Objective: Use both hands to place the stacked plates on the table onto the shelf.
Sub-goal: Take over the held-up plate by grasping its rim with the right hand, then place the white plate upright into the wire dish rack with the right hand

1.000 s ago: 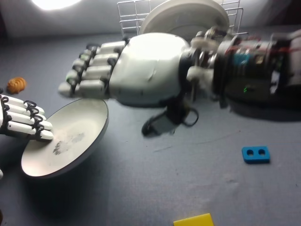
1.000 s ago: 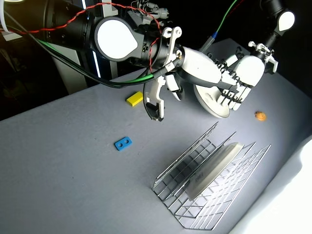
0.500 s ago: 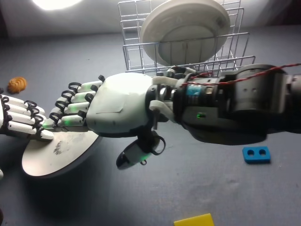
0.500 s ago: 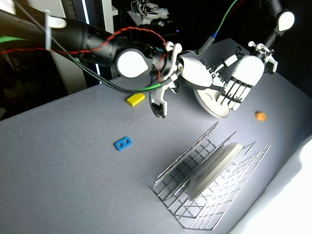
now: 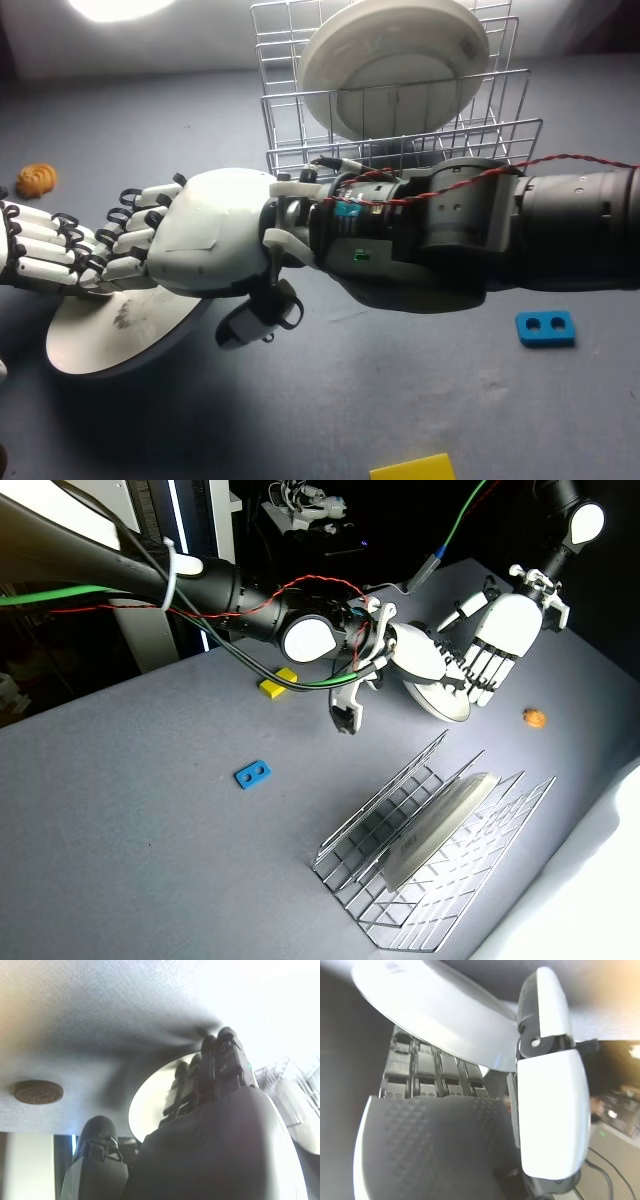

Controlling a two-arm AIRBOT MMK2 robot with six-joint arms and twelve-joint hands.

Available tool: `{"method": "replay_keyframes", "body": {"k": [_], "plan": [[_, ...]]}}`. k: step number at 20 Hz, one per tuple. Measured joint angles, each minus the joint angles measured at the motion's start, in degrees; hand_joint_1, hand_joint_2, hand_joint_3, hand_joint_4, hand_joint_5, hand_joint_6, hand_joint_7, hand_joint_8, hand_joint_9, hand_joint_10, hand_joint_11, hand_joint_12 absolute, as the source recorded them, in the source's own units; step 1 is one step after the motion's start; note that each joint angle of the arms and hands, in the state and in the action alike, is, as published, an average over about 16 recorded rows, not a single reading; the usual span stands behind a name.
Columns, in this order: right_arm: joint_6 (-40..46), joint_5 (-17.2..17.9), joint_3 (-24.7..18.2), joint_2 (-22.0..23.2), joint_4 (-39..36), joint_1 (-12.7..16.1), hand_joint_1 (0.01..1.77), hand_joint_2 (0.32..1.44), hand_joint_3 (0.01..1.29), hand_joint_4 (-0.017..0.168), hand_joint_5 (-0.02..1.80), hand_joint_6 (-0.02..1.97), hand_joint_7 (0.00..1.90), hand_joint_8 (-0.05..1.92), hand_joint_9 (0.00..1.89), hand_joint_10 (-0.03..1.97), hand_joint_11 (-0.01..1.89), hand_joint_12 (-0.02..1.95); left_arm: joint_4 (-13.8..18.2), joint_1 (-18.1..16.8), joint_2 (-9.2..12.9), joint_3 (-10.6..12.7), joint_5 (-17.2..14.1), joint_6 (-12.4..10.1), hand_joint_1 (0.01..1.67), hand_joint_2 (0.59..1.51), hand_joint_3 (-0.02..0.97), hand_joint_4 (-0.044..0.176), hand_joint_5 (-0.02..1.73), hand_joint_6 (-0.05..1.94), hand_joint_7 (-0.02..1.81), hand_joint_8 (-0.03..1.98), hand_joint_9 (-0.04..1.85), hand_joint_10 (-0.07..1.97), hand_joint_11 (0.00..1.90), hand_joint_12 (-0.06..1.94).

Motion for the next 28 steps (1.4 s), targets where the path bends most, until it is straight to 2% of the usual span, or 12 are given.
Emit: {"method": "replay_keyframes", "body": {"k": [5,10,18,23,28], "plan": [[-0.6,1.4,2.2,-2.2,0.0,-0.6,1.13,1.00,0.01,0.001,0.39,0.01,0.38,0.01,0.38,0.01,0.16,0.75,0.0,-0.1,-0.1,0.1,-0.1,-0.1,0.01,1.179,0.021,-0.002,0.02,-0.01,-0.01,-0.02,0.03,0.03,0.02,0.01],[-1.0,3.2,3.3,-3.1,0.0,-1.0,1.13,1.00,0.01,0.000,0.63,0.02,0.65,0.01,0.68,0.02,0.38,0.91,0.1,-0.2,-0.2,0.2,-0.2,-0.2,0.01,1.182,0.020,-0.002,0.02,-0.01,-0.02,-0.02,0.03,0.03,0.02,0.01],[-1.5,6.1,3.4,-3.5,-0.1,-1.5,1.12,0.99,0.01,-0.006,0.84,0.23,0.94,0.23,1.09,0.02,0.81,0.85,0.3,-0.4,-0.3,0.3,-0.5,-0.3,0.01,1.188,0.020,-0.006,0.02,-0.01,-0.02,-0.02,0.03,0.03,0.02,0.01],[-1.7,7.2,3.4,-3.5,-0.1,-1.5,1.12,0.98,0.01,-0.008,0.88,0.38,0.99,0.41,1.21,0.00,0.95,0.81,0.9,-1.2,-0.3,0.4,-0.9,-0.3,0.02,1.189,0.020,-0.006,0.02,-0.01,-0.01,-0.02,0.03,0.02,0.02,0.01],[-1.7,7.6,3.4,-3.5,-0.2,-1.5,1.13,0.97,0.01,-0.009,0.89,0.45,1.00,0.54,1.27,0.00,1.00,0.79,1.2,-4.0,0.0,0.8,-1.6,-0.5,0.02,1.189,0.020,-0.003,0.02,0.00,0.00,-0.01,0.02,0.02,0.02,0.01]]}}
